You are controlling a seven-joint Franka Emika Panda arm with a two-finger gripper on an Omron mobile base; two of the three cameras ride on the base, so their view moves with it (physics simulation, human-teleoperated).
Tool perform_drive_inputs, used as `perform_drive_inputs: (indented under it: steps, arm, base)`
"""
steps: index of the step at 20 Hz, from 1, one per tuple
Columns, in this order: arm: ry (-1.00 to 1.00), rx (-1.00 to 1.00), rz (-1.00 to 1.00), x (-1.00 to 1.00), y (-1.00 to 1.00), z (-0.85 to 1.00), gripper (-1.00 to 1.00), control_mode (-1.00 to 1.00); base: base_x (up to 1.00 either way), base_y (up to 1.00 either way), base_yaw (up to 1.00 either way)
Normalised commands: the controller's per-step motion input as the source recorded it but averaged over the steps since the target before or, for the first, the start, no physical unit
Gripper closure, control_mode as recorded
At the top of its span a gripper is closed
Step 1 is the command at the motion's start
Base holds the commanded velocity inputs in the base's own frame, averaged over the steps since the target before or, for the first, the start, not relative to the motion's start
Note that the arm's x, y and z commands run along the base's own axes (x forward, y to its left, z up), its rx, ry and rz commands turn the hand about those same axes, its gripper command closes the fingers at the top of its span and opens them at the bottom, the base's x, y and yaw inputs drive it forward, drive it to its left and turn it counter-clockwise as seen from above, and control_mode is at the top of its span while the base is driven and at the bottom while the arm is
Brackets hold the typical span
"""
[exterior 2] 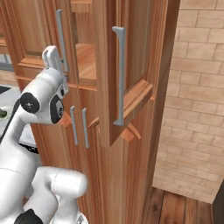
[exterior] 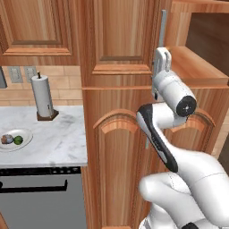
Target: Pick the avocado and bread from the counter and place them on the plate. Then pick the jam from the cabinet and place it next to the plate. Lastly close the cabinet door.
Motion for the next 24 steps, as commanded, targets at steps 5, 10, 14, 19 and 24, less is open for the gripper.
perform_drive_inputs:
  steps: [5, 10, 14, 19, 24]
  arm:
    - [0.00, 0.01, 0.28, 0.50, -0.03, -0.08, -1.00, -1.00]
    - [0.03, 0.00, 0.10, 0.02, 0.00, -0.01, -1.00, -1.00]
    - [0.14, 0.00, 0.00, -0.15, 0.00, 0.00, -1.00, -1.00]
    - [0.14, 0.00, 0.00, -0.41, 0.00, 0.00, -1.00, -1.00]
    - [0.04, 0.00, 0.00, -0.65, 0.00, 0.11, -1.00, -1.00]
  base:
    - [0.00, 0.00, 0.00]
    - [0.00, 0.00, 0.00]
    - [0.00, 0.00, 0.00]
    - [0.00, 0.00, 0.00]
    - [0.00, 0.00, 0.00]
